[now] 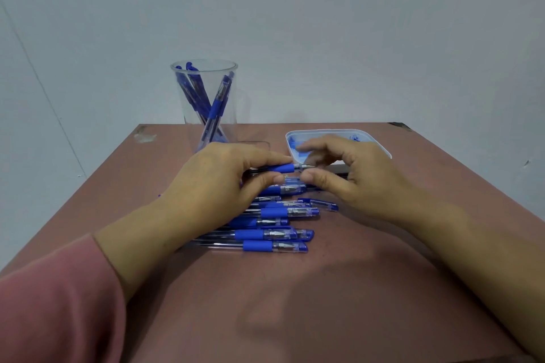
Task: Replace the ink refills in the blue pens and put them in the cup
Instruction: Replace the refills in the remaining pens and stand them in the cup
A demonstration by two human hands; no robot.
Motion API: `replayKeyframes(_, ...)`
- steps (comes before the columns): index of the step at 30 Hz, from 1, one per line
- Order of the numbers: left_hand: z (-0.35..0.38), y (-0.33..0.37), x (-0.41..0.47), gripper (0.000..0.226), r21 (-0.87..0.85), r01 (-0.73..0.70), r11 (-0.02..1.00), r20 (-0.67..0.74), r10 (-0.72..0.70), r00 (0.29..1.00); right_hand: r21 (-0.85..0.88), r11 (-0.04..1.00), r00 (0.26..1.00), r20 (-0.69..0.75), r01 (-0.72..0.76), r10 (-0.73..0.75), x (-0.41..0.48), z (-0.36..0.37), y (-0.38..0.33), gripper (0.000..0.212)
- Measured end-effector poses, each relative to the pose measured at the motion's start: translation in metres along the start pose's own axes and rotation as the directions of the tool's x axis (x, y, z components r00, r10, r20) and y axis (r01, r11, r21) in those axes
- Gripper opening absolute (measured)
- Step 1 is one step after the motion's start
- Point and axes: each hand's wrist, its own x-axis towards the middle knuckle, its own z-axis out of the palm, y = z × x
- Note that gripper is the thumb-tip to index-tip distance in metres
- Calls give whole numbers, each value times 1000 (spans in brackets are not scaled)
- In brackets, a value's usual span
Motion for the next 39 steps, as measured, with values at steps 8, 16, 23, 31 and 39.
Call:
replayKeyframes(8, 0, 0, 0, 36, 1, -13, 1000, -1, 13, 1000, -128, 989, 996, -28, 76, -80, 0, 0, 5, 24)
replayKeyframes(16, -1, -2, 1, 35, -8, -30, 1000, 0, 30, 1000, -159, 978, 986, -75, 138, -152, 2, 0, 2, 10)
replayKeyframes(23, -1, -5, 1, 37, -31, -58, 998, -53, 56, 997, -175, 966, 974, -89, 190, -208, 0, -1, 3, 14)
replayKeyframes(31, 1, -8, 1, 34, -89, -110, 990, -121, 99, 988, -152, 968, 968, -121, 199, -219, 0, -1, 1, 22)
replayKeyframes(39, 2, -10, 2, 30, 78, -191, 979, -132, 200, 971, -193, 965, 974, -106, 176, -199, 1, 2, 1, 22)
